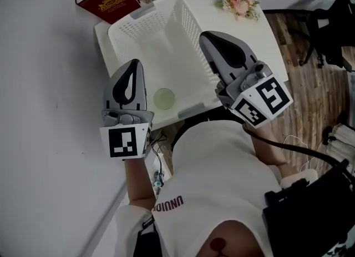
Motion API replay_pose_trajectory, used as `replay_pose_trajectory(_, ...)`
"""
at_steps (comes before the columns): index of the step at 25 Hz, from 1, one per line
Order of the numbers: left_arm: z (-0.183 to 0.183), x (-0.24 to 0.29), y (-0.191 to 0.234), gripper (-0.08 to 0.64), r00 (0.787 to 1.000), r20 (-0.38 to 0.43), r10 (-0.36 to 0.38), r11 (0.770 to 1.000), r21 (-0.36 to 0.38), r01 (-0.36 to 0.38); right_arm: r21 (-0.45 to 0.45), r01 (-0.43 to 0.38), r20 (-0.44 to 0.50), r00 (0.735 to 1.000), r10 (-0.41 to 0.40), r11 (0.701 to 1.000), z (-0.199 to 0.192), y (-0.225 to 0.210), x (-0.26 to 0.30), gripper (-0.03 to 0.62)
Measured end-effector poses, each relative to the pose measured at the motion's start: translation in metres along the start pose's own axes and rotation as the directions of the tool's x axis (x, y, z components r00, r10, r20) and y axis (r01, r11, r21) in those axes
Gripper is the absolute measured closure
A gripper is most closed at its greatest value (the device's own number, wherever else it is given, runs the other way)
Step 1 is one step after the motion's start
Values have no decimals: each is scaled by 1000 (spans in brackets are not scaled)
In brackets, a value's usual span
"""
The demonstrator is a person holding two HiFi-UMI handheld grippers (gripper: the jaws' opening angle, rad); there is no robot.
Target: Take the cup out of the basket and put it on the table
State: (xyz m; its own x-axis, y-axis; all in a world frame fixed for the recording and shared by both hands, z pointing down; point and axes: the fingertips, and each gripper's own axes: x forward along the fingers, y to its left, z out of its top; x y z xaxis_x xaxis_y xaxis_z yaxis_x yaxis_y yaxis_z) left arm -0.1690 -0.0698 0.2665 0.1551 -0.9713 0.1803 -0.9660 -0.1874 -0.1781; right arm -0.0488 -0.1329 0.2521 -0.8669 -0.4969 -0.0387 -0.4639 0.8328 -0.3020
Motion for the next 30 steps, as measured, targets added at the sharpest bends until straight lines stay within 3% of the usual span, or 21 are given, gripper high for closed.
replay_pose_trajectory(5,-13,11,-18,547,986,-32,-161,987,21,162,8,4,13,1000,-4,1000,2,-1,-6,572)
replay_pose_trajectory(9,-21,19,-37,546,942,-47,-333,942,17,334,15,-8,9,1000,8,1000,1,0,-9,572)
replay_pose_trajectory(13,-35,30,-43,542,923,-118,-365,925,69,375,19,5,18,1000,-5,1000,3,-3,-14,572)
replay_pose_trajectory(17,-56,36,-55,470,872,-225,-435,865,164,474,18,17,22,1000,-17,1000,3,-8,-19,572)
replay_pose_trajectory(20,-66,38,-67,465,810,-289,-510,811,151,565,19,23,24,999,-24,1000,4,-9,-21,572)
replay_pose_trajectory(23,-73,38,-80,458,740,-362,-567,742,166,649,16,27,32,999,-28,999,9,-9,-26,572)
replay_pose_trajectory(27,-88,37,-92,457,623,-446,-642,630,156,761,11,40,29,999,-41,999,7,-10,-26,572)
replay_pose_trajectory(30,-105,35,-96,457,520,-529,-671,525,156,837,5,45,27,999,-46,999,3,-10,-26,572)
